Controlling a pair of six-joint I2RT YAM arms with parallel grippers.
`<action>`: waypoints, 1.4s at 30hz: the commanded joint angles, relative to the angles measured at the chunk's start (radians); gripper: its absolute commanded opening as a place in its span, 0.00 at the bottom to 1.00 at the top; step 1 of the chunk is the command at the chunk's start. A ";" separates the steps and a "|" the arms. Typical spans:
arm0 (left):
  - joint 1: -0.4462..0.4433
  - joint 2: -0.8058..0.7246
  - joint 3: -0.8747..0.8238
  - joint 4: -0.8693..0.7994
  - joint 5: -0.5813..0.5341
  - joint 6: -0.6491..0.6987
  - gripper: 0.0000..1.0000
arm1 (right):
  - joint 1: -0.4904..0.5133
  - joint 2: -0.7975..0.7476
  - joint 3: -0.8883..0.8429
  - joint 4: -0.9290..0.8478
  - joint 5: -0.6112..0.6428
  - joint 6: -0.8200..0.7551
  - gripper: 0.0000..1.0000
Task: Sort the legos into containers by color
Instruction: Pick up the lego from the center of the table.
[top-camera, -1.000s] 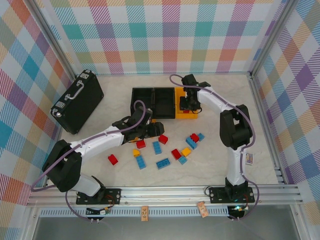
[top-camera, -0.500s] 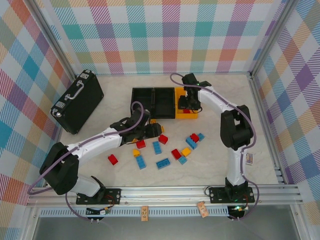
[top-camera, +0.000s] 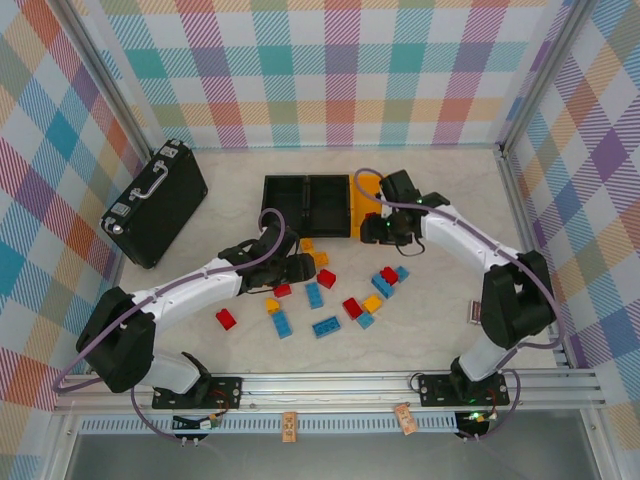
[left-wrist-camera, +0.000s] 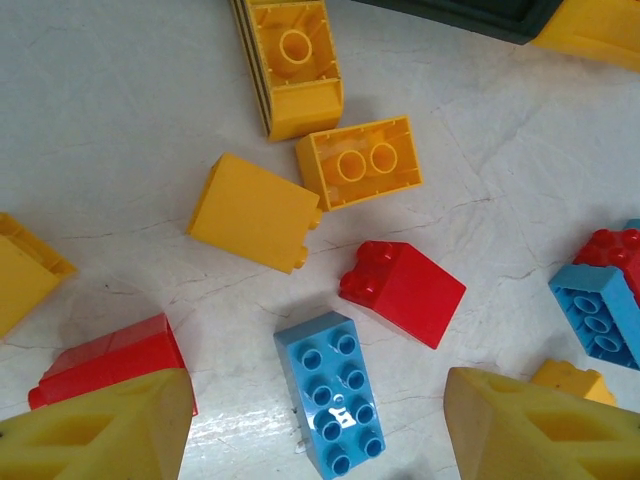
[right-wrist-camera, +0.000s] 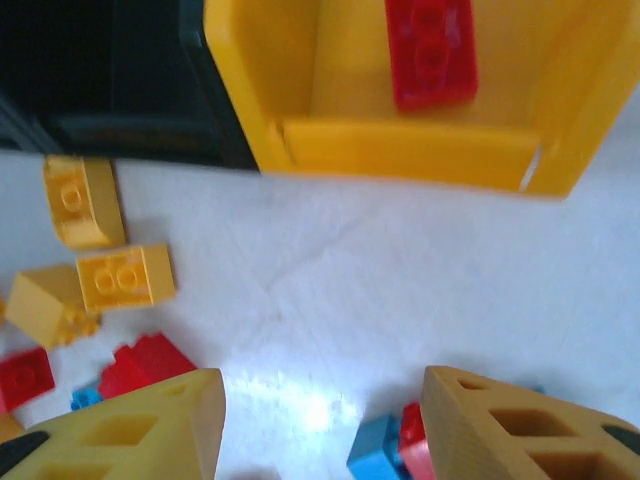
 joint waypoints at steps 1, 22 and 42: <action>-0.008 -0.010 -0.006 -0.046 -0.029 -0.004 0.66 | 0.013 -0.060 -0.062 0.041 -0.037 0.026 0.55; 0.024 0.379 0.327 -0.268 -0.085 0.283 0.62 | 0.017 -0.185 -0.230 0.083 -0.074 0.058 0.56; 0.041 0.457 0.354 -0.269 -0.144 0.328 0.53 | 0.022 -0.189 -0.242 0.104 -0.088 0.078 0.55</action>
